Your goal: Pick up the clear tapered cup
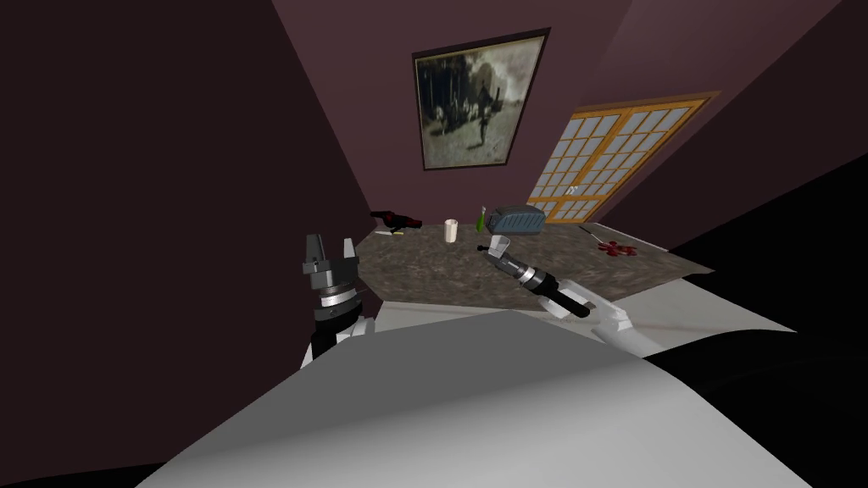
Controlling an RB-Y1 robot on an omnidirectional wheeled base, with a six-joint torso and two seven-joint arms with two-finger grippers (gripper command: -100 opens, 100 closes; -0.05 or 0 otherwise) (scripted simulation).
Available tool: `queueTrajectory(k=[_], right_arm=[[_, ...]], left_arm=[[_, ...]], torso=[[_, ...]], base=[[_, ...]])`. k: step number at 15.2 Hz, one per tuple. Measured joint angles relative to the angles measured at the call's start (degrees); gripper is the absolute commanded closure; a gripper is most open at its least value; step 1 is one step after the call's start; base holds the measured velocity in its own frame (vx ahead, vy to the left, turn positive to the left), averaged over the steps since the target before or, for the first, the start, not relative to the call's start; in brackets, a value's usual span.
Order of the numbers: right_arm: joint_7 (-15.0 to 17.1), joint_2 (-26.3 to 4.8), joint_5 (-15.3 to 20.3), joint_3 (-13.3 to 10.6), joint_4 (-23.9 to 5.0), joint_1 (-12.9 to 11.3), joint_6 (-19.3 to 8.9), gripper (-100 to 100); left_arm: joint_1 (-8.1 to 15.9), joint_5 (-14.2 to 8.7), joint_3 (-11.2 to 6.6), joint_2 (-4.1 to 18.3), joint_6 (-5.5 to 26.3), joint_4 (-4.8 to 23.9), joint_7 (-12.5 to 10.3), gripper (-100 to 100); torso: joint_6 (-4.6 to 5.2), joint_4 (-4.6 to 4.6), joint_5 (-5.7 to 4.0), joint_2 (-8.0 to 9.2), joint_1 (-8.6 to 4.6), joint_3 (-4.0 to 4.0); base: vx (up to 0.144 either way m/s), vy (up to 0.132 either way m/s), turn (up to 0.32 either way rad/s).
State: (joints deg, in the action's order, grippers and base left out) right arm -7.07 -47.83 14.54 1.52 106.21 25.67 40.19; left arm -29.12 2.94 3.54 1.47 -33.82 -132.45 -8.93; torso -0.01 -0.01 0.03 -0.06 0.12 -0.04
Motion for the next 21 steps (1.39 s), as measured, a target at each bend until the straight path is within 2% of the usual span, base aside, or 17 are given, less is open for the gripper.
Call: queueTrajectory(k=[12, 19, 21], right_arm=[[-1.31, -14.43, 4.53, 0.81, -7.31, 0.23, 1.7, -100], [-2.39, -22.97, 8.05, 0.26, -12.37, -0.34, 2.65, -100], [-2.6, -24.9, 8.41, 0.38, -12.9, -0.15, 2.92, -100]], left_arm=[[0.0, 0.0, 0.0, 0.0, 0.0, 0.0, 0.0, 0], [0.0, 0.0, 0.0, 0.0, 0.0, 0.0, 0.0, 0], [0.0, 0.0, 0.0, 0.0, 0.0, 0.0, 0.0, 0]], torso=[[0.0, 0.0, 0.01, -0.03, 0.01, -0.01], [-0.01, -0.01, 0.0, -0.06, 0.0, -0.04], [0.01, 0.0, 0.0, -0.02, -0.03, -0.01]], base=[[0.015, 0.029, 0.044], [0.02, 0.028, 0.046], [0.015, 0.016, 0.027]])
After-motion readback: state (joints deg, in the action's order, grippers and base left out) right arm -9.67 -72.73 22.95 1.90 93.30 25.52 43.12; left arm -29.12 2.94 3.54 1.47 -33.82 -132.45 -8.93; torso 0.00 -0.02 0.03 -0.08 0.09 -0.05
